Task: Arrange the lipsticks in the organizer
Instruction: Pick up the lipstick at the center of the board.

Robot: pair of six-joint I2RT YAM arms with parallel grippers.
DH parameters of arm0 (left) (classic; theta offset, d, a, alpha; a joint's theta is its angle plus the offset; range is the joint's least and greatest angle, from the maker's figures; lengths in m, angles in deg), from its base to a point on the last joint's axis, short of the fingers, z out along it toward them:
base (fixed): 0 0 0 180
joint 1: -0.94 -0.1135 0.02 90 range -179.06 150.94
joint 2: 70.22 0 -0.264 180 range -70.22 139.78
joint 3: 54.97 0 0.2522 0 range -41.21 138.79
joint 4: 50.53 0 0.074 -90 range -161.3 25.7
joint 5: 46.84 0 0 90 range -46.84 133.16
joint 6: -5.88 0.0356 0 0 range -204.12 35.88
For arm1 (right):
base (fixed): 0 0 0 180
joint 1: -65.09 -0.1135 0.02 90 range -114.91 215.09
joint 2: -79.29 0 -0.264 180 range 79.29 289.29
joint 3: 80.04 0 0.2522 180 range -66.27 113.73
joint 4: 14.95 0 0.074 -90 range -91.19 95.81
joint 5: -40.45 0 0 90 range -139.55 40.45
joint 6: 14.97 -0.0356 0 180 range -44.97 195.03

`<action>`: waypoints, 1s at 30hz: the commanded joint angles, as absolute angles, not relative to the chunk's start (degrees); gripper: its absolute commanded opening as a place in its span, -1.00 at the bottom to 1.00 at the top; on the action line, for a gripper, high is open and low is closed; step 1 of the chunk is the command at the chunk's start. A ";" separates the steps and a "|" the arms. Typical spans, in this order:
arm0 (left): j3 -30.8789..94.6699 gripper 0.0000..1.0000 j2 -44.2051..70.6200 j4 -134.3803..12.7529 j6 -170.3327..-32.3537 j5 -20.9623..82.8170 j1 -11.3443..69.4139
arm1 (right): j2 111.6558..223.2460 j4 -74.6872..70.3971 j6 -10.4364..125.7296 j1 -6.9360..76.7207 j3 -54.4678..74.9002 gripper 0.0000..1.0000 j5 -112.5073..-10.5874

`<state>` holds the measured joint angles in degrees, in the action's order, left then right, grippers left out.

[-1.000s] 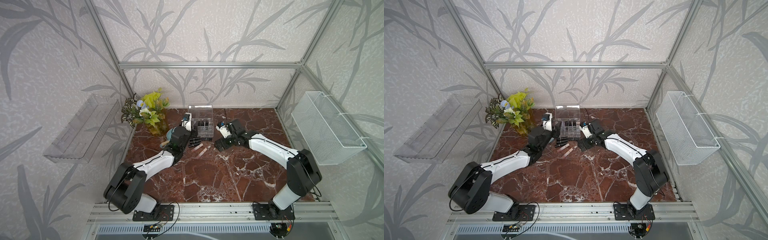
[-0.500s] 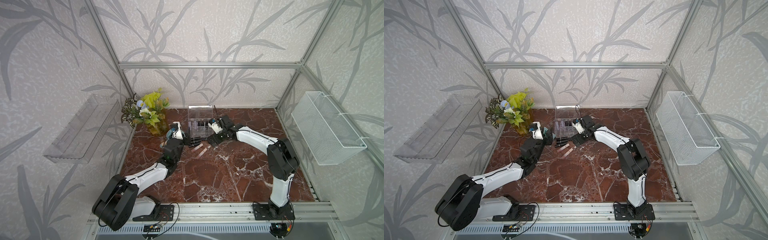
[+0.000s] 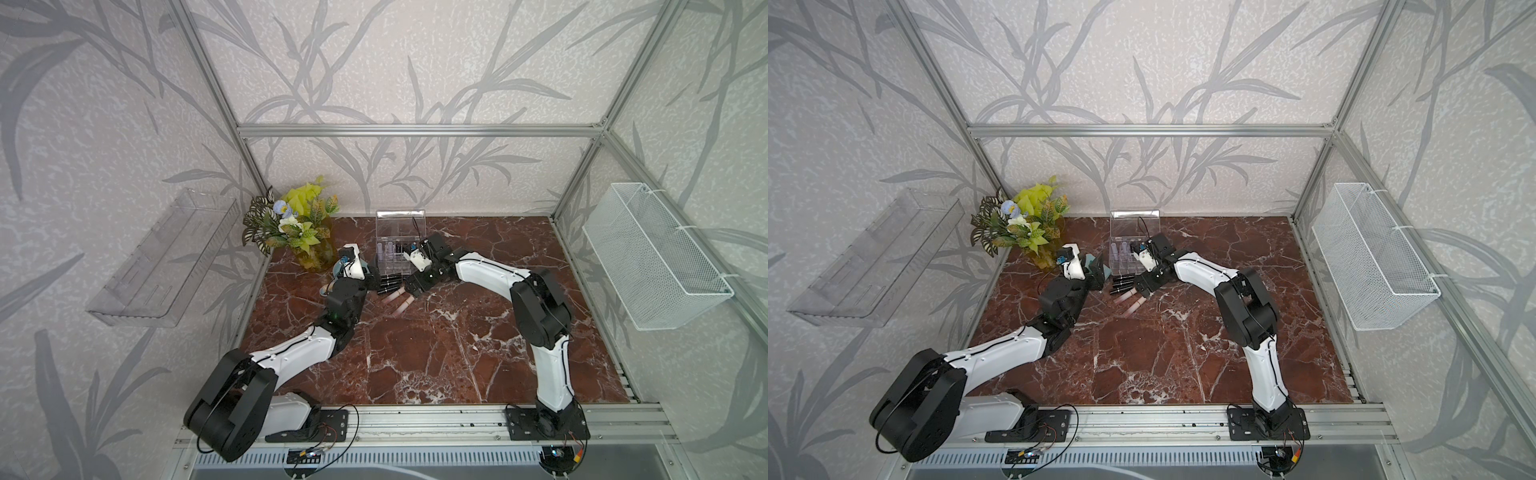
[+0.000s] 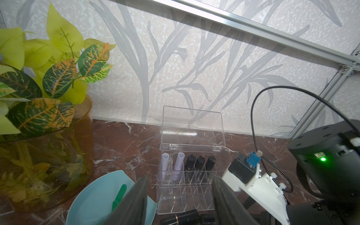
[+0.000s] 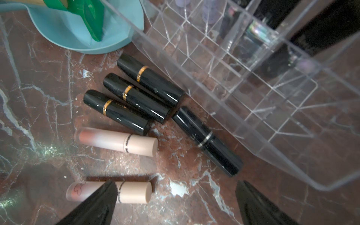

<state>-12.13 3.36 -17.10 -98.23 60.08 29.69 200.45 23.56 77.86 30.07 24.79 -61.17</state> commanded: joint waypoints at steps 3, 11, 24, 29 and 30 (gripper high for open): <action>-12.83 0.09 2.01 -15.43 -97.98 61.11 29.41 | 202.73 24.57 78.77 29.74 28.06 0.99 -62.20; -13.26 0.08 1.23 -15.31 -97.83 61.11 29.30 | 204.43 24.59 79.26 29.89 28.91 0.97 -60.99; -13.39 0.08 1.08 -15.25 -97.83 60.74 29.30 | 206.06 25.21 79.70 30.91 30.37 0.94 -61.58; -13.52 0.07 0.72 -15.33 -97.83 60.75 29.31 | 206.38 25.59 79.59 30.91 30.40 0.92 -62.62; -13.52 0.08 0.70 -15.33 -97.76 60.77 29.30 | 206.38 25.61 79.53 30.97 30.36 0.91 -62.88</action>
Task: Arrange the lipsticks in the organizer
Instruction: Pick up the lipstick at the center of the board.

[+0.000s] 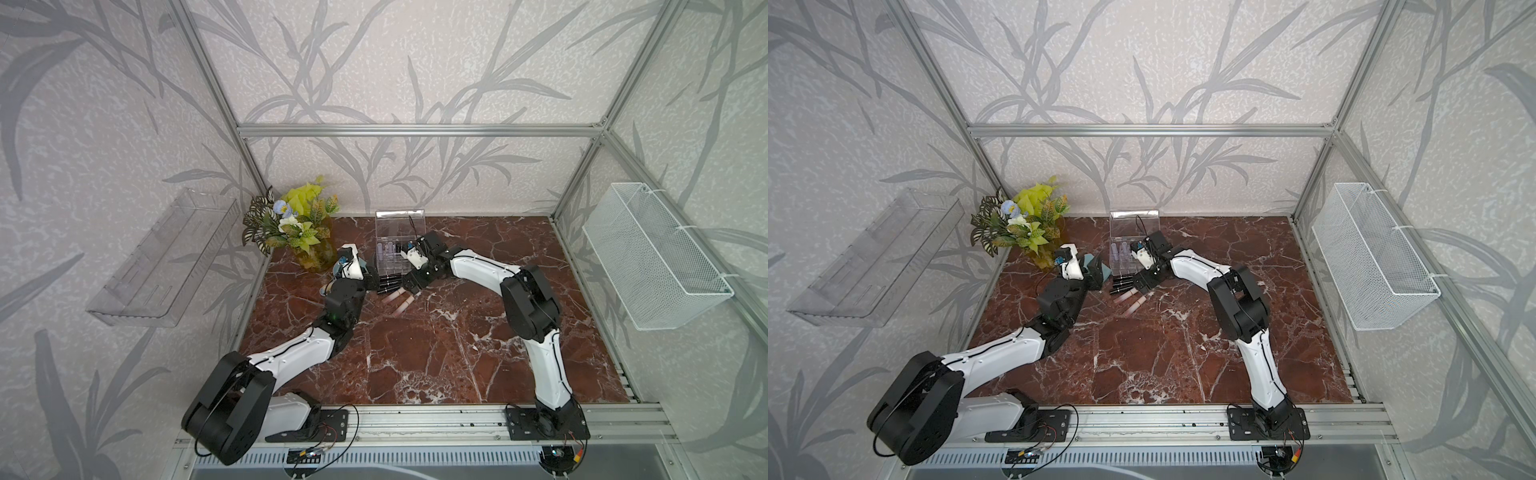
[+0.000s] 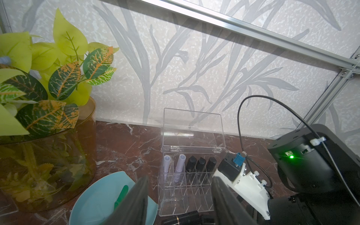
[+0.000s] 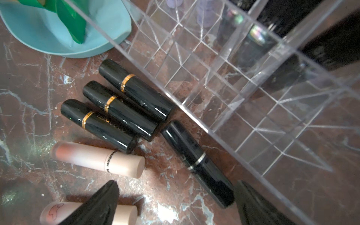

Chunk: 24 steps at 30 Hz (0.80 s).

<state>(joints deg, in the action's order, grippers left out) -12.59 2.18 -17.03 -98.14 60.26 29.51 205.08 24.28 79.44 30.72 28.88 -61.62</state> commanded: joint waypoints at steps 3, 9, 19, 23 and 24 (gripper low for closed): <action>-13.72 0.07 0.38 -15.32 -97.75 60.96 29.32 | 206.38 25.87 79.23 30.99 30.23 0.88 -63.99; -13.77 0.07 0.24 -15.31 -97.66 60.97 29.32 | 205.68 25.72 78.78 30.99 29.23 0.82 -64.90; -13.83 0.07 0.03 -15.48 -97.57 61.00 29.32 | 205.94 26.45 76.07 33.29 29.65 0.73 -65.35; -13.79 0.06 -0.05 -15.43 -97.66 60.93 29.32 | 206.57 26.98 75.45 34.04 30.39 0.70 -66.15; -13.79 0.06 -0.03 -15.43 -97.66 60.90 29.29 | 206.87 27.30 75.56 34.03 30.84 0.70 -66.37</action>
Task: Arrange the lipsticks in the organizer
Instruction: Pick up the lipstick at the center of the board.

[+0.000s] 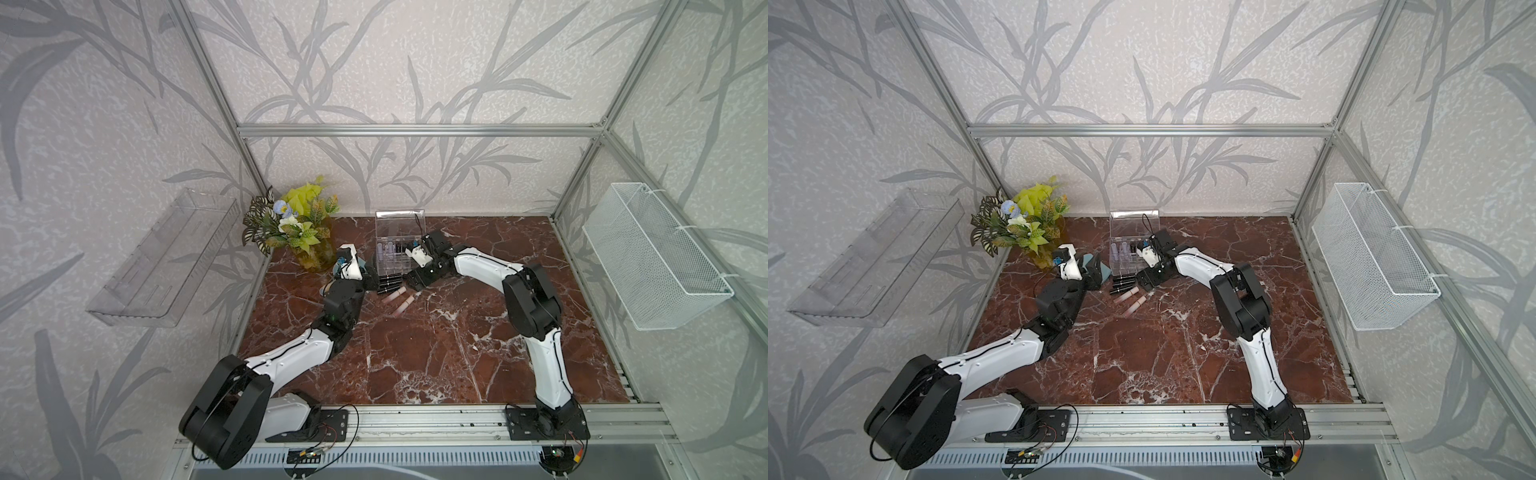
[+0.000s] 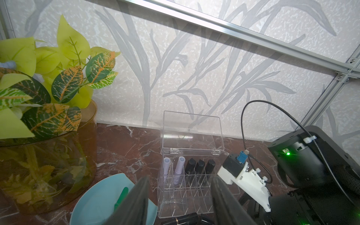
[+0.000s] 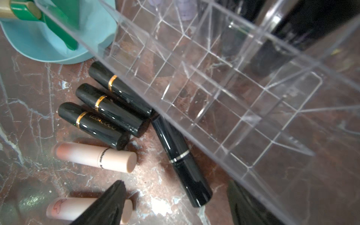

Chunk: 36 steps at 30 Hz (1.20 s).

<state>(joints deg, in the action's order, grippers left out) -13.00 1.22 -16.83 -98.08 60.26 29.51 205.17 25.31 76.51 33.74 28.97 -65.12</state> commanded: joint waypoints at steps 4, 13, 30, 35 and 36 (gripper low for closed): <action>-13.83 0.06 -0.09 -15.39 -97.66 60.85 29.32 | 208.12 28.37 75.82 34.06 32.47 0.69 -67.45; -13.88 0.06 -0.15 -15.43 -97.70 60.84 29.36 | 209.82 30.62 76.48 33.63 34.93 0.57 -68.19; -13.96 0.06 -0.61 -15.60 -97.53 60.95 29.32 | 210.45 33.88 77.47 31.36 36.53 0.21 -58.79; -13.97 0.05 -0.61 -15.50 -97.57 60.95 29.28 | 211.28 35.15 78.33 30.58 37.69 0.09 -57.13; -13.96 0.05 -0.61 -15.52 -97.52 60.95 29.31 | 211.38 35.22 78.46 30.47 37.90 0.09 -57.06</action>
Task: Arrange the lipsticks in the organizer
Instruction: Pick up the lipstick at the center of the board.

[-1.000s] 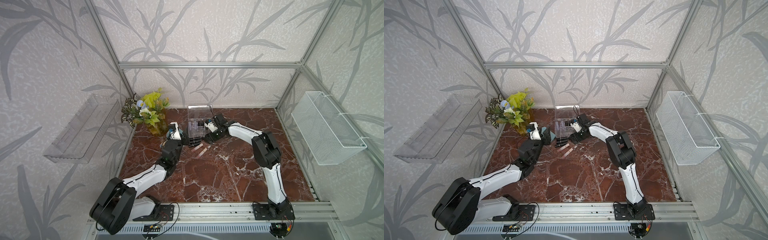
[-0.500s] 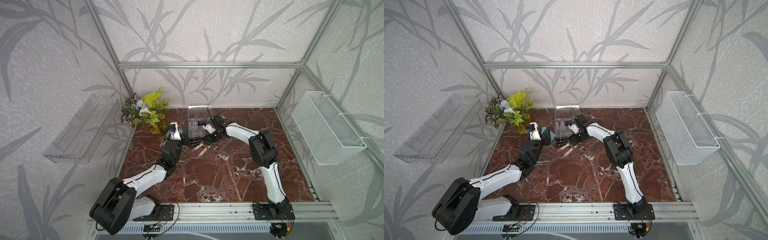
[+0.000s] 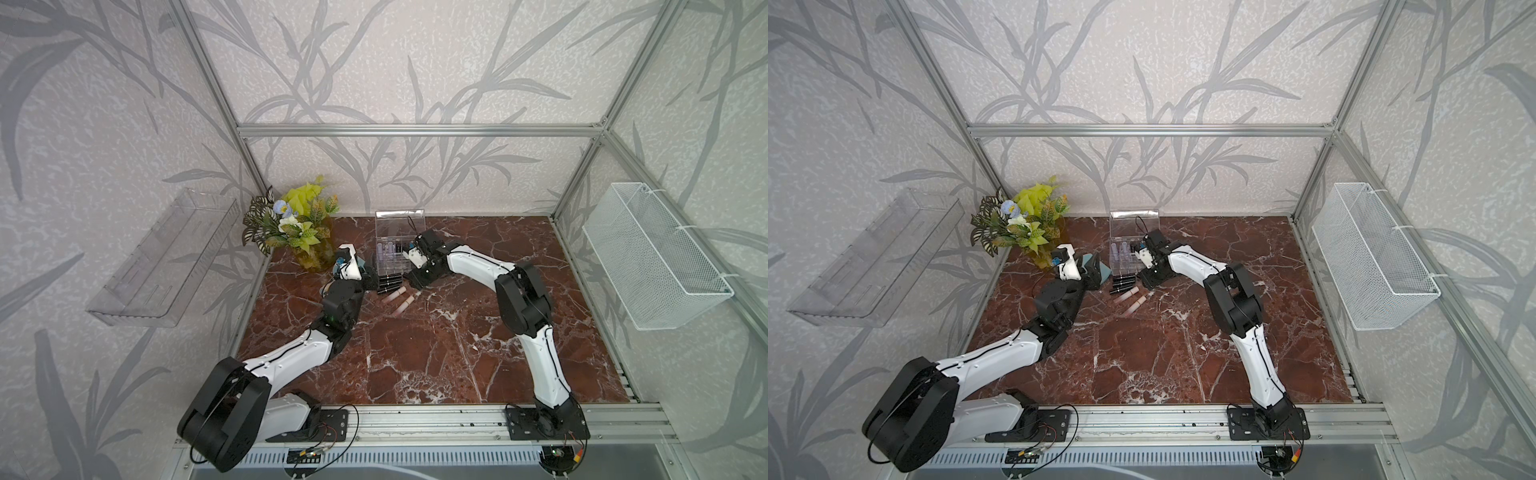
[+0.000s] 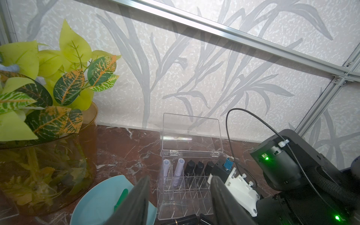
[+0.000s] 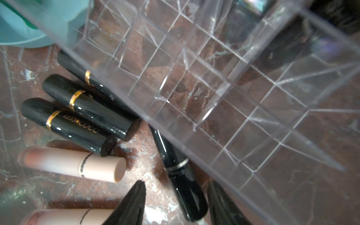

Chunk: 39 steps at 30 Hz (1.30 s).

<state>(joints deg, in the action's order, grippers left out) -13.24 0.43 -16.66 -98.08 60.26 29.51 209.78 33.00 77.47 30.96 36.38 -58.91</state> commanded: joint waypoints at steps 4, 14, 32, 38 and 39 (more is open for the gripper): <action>-13.97 0.05 -0.57 -15.53 -97.57 60.93 29.36 | 212.10 35.89 79.04 30.03 38.83 0.07 -56.68; -13.88 0.05 -0.69 -15.60 -97.57 60.74 29.33 | 213.18 37.49 79.28 29.58 40.32 -0.17 -56.40; -12.77 0.05 -0.70 -16.74 -97.31 56.94 29.28 | 202.88 33.66 78.53 29.41 28.47 -0.61 -55.01; -5.30 0.07 1.16 -26.13 -101.26 42.51 27.60 | 190.48 25.03 74.14 31.32 14.09 -0.61 -60.45; -3.27 0.18 1.82 -28.78 -101.77 38.96 27.27 | 187.60 23.29 73.34 31.88 11.23 -0.61 -61.29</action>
